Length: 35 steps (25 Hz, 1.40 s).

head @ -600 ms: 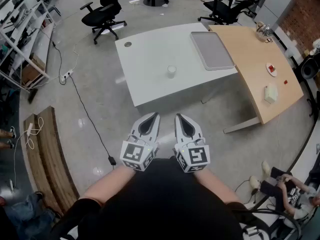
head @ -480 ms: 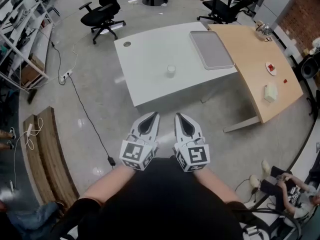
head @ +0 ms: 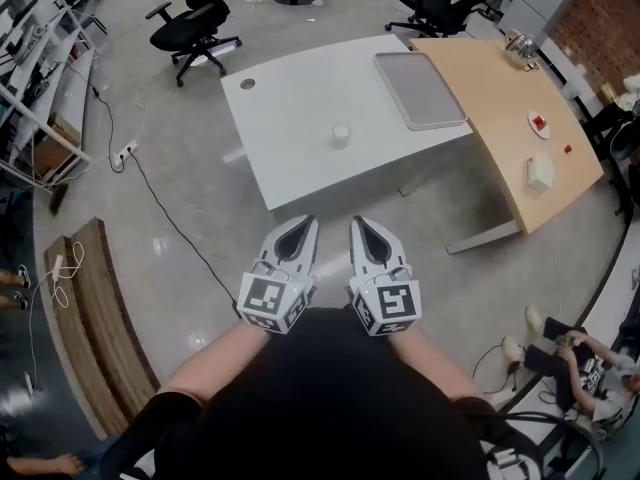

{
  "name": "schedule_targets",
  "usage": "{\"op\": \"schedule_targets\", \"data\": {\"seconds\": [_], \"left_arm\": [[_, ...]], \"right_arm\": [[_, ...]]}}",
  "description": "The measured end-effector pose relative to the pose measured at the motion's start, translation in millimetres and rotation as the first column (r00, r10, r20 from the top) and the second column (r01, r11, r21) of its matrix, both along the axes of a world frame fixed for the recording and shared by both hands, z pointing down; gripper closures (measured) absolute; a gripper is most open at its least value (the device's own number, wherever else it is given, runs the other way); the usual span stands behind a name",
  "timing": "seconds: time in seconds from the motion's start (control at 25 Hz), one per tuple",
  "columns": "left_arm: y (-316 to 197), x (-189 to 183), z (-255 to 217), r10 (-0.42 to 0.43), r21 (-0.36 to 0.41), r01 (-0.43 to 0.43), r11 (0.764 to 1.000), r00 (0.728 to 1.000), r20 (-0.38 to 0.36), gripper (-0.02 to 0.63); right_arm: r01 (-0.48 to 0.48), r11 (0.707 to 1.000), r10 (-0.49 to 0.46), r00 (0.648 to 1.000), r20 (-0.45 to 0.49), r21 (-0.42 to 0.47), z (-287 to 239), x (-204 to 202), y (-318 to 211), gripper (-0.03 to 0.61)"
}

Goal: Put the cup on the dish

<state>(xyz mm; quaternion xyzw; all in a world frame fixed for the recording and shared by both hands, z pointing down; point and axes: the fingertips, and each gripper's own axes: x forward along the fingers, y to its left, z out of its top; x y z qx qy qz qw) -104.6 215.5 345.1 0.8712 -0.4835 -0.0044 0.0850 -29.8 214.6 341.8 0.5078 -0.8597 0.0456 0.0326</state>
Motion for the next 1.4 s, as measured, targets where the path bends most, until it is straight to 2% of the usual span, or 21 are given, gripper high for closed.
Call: {"op": "schedule_targets", "data": {"seconds": [0.24, 0.44, 0.72, 1.04, 1.4], "left_arm": [[-1, -10, 3, 0.021, 0.002, -0.021, 1.0, 1.0, -0.003, 0.606], [1, -23, 7, 0.037, -0.002, -0.037, 0.999, 0.999, -0.004, 0.606], [-9, -24, 22, 0.04, -0.035, -0.041, 0.999, 0.999, -0.009, 0.606], [-66, -10, 37, 0.017, -0.062, -0.016, 0.998, 1.0, 0.001, 0.606], [-171, 15, 49, -0.047, -0.08, 0.049, 0.996, 0.999, 0.026, 0.606]], "right_arm": [[-0.04, 0.999, 0.04, 0.999, 0.0, -0.005, 5, -7, -1, 0.566], [-0.079, 0.996, 0.081, 0.996, 0.041, -0.03, 8, -14, -1, 0.566], [-0.103, 0.993, 0.105, 0.994, 0.044, -0.055, 19, -9, -15, 0.566], [-0.09, 0.992, 0.093, 0.995, 0.039, -0.087, 38, 6, -75, 0.566], [-0.022, 0.994, 0.025, 0.999, 0.025, -0.109, 54, 29, -177, 0.566]]}}
